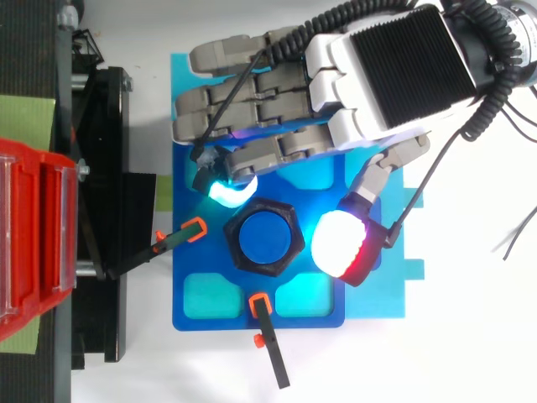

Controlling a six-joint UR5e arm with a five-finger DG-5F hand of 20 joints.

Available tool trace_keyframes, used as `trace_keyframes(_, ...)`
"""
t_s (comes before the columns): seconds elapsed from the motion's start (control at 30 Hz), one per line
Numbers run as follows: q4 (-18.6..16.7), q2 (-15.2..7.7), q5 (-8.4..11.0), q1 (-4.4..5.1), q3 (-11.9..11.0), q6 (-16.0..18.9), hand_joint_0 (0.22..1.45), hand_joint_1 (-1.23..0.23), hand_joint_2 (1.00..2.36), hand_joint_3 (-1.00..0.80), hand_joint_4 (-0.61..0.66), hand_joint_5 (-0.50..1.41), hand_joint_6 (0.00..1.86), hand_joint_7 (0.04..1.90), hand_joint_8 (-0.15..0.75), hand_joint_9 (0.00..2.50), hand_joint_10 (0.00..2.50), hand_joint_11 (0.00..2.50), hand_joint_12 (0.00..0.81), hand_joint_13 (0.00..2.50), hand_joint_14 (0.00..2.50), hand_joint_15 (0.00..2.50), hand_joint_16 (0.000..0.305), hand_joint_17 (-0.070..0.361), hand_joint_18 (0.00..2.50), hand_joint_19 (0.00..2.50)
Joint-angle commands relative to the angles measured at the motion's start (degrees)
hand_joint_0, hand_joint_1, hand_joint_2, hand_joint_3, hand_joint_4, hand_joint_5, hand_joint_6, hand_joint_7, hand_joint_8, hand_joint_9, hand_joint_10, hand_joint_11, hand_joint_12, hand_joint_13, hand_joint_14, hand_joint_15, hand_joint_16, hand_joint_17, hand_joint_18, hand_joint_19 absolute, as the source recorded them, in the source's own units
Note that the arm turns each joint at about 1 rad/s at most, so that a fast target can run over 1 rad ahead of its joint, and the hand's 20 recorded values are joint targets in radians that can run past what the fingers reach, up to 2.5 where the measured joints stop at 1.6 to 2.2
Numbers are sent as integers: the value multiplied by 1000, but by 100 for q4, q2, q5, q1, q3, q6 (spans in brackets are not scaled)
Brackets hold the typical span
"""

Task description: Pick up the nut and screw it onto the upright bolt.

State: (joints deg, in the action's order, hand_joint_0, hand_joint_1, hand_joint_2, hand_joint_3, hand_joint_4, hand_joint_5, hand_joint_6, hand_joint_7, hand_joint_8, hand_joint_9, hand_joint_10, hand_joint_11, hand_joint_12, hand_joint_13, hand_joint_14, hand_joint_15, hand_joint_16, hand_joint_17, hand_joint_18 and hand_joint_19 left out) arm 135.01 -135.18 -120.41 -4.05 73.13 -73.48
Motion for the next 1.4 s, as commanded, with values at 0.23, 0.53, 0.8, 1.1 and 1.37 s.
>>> trace_keyframes(0.23, -10, 0, -9, -25, 0, 0, 484, -51, 1000, -500, 198, -43, 572, 1373, 261, 526, 0, 0, 285, 516, 0, 0, 34, 76, 272, 11)
trace_keyframes(0.53, -36, 0, -18, -34, 0, 0, 485, -56, 1000, -500, 199, -32, 582, 1372, 262, 562, 0, 0, 281, 538, 0, 0, 34, 76, 299, 28)
trace_keyframes(0.8, -54, 0, -18, -34, 0, 0, 486, -58, 1000, -500, 193, -32, 581, 1389, 262, 571, 0, 0, 278, 551, 0, 0, 34, 76, 315, 41)
trace_keyframes(1.1, -115, 0, -18, -52, 0, 9, 485, -58, 1000, -500, 249, -76, 504, 1192, 255, 570, 0, 0, 282, 543, 0, 0, 35, 78, 313, 48)
trace_keyframes(1.37, -142, 0, -220, -96, -211, 88, 481, -61, 1000, -500, 199, -125, 502, 750, 228, 539, 0, 0, 271, 515, 0, 0, 36, 80, 292, 31)
